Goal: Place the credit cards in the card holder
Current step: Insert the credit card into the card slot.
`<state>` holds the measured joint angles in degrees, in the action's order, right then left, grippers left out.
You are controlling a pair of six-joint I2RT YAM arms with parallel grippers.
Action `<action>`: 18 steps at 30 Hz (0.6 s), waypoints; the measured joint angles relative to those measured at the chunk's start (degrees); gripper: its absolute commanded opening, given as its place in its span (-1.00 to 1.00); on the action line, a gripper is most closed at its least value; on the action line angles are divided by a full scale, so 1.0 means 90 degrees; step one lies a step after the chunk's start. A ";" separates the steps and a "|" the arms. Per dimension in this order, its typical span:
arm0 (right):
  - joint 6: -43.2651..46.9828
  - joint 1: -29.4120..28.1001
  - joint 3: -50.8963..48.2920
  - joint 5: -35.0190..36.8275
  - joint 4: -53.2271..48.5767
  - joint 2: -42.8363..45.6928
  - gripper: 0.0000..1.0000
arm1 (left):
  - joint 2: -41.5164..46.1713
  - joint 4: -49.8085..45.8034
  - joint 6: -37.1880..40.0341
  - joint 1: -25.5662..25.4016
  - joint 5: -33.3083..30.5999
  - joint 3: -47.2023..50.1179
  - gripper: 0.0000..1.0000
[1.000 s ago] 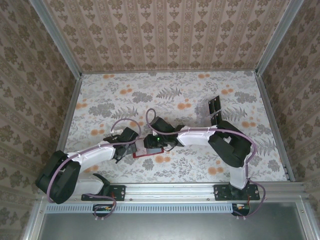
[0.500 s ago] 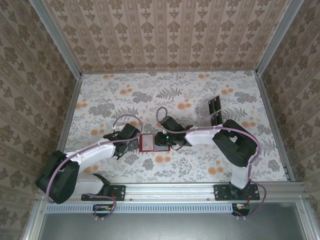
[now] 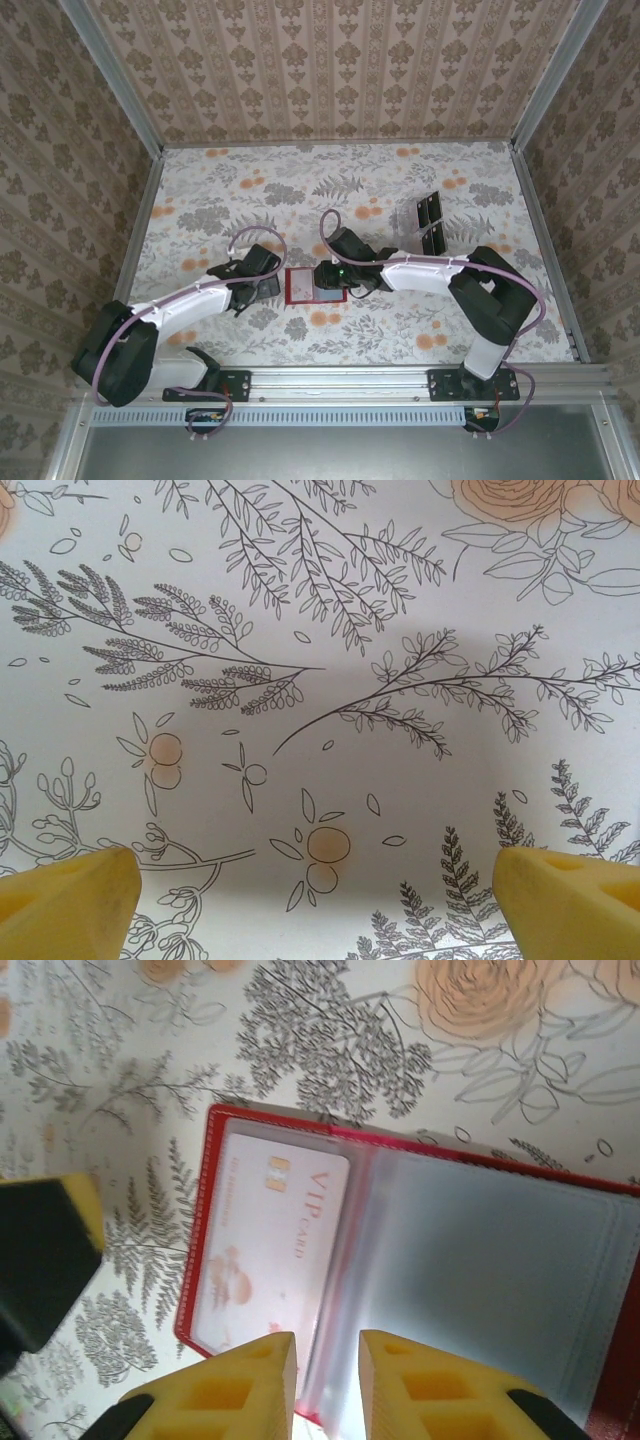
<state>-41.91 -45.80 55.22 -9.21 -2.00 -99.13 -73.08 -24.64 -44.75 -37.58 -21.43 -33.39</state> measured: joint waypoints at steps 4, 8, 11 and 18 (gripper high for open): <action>-0.0039 -0.0036 0.0129 -0.0024 0.0007 -0.0002 -0.59 | -0.0066 0.0075 0.0000 -0.0049 0.0058 0.0000 1.00; -0.0146 -0.0102 0.0197 -0.0066 0.0053 -0.0151 -0.62 | -0.0129 0.0121 0.0000 -0.0080 0.0080 0.0002 1.00; -0.0216 -0.0158 0.0221 -0.0104 0.0073 -0.0379 -0.63 | -0.0168 0.0136 0.0000 -0.0104 0.0085 0.0002 1.00; -0.0359 -0.0233 0.0223 -0.0202 0.0085 -0.0702 -0.63 | -0.0274 0.0243 -0.0002 -0.0158 0.0129 0.0041 1.00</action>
<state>-45.15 -47.90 57.23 -11.03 -1.23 -105.45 -75.55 -22.46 -44.77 -39.00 -20.27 -33.01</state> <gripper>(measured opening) 0.183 0.997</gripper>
